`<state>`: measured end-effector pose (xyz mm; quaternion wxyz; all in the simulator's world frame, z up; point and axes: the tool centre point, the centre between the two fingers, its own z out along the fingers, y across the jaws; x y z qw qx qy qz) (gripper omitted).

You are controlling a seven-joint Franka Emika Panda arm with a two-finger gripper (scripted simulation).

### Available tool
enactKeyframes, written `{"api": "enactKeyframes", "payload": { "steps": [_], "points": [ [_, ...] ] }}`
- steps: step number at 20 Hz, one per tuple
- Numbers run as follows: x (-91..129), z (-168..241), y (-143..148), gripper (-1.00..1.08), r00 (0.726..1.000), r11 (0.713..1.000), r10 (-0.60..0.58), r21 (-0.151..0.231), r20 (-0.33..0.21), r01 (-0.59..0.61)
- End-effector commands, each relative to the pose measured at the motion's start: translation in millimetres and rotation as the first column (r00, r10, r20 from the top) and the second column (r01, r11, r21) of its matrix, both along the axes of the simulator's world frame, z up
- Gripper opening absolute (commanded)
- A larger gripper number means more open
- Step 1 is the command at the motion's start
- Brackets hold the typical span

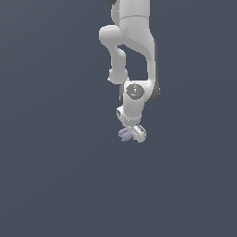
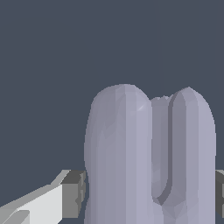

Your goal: Pick up the object and move it to a goal position.

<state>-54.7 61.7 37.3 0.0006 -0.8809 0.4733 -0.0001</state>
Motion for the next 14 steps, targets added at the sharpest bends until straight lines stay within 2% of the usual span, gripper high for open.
{"api": "enactKeyframes", "payload": {
  "steps": [1,6,14],
  "points": [
    [4.9,5.7,-14.3,-1.00,1.000,1.000,-0.002,0.000,0.001,0.002],
    [19.5,22.6,-56.9,-1.00,1.000,1.000,-0.002,0.000,0.001,0.002],
    [49.8,56.1,-141.9,-1.00,1.000,1.000,-0.002,0.000,0.000,0.002]
  ]
}}
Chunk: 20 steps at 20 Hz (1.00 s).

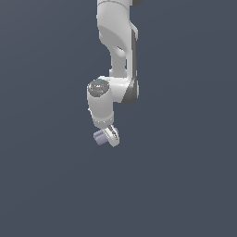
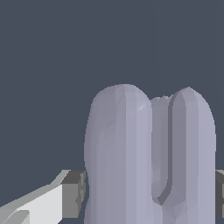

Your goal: Pick up the object and move it to a goal position.

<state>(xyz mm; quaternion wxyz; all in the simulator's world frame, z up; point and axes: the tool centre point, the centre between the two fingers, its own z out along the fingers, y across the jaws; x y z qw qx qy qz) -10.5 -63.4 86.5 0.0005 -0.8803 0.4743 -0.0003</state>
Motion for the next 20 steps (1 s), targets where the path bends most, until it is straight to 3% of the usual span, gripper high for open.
{"api": "enactKeyframes", "payload": {
  "steps": [1,10,20],
  "points": [
    [9.7,11.2,-27.7,-1.00,1.000,1.000,0.001,0.000,0.000,-0.001],
    [43.2,44.6,-112.2,-1.00,1.000,1.000,0.001,0.000,-0.001,-0.001],
    [61.8,60.8,-153.2,-1.00,1.000,1.000,0.001,0.000,-0.001,-0.001]
  ]
}}
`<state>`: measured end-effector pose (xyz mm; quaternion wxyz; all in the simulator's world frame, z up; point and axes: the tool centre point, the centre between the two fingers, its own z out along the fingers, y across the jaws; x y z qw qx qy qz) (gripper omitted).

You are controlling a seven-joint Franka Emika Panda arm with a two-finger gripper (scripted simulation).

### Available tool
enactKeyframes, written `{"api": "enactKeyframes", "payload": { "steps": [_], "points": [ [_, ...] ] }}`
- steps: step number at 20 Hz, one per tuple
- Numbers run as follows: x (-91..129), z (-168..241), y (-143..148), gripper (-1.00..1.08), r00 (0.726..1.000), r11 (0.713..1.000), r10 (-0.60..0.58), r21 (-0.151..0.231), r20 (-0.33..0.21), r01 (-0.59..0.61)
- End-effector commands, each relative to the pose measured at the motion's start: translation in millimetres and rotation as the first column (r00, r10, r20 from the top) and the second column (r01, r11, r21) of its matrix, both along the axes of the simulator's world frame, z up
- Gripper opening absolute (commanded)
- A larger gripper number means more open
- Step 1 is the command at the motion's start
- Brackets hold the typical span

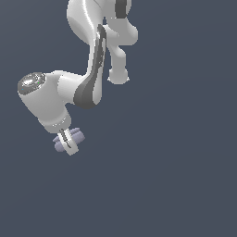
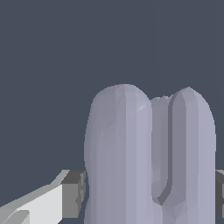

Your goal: Pick up the object and move it to a goal position.

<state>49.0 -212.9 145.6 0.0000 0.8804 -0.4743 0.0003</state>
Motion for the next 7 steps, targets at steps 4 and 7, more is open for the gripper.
{"api": "enactKeyframes", "payload": {
  "steps": [4,7],
  "points": [
    [5.1,3.5,-9.2,-1.00,1.000,1.000,0.001,0.000,0.000,-0.001],
    [5.8,3.8,-10.0,-1.00,1.000,1.000,0.001,0.000,0.000,-0.001]
  ]
}}
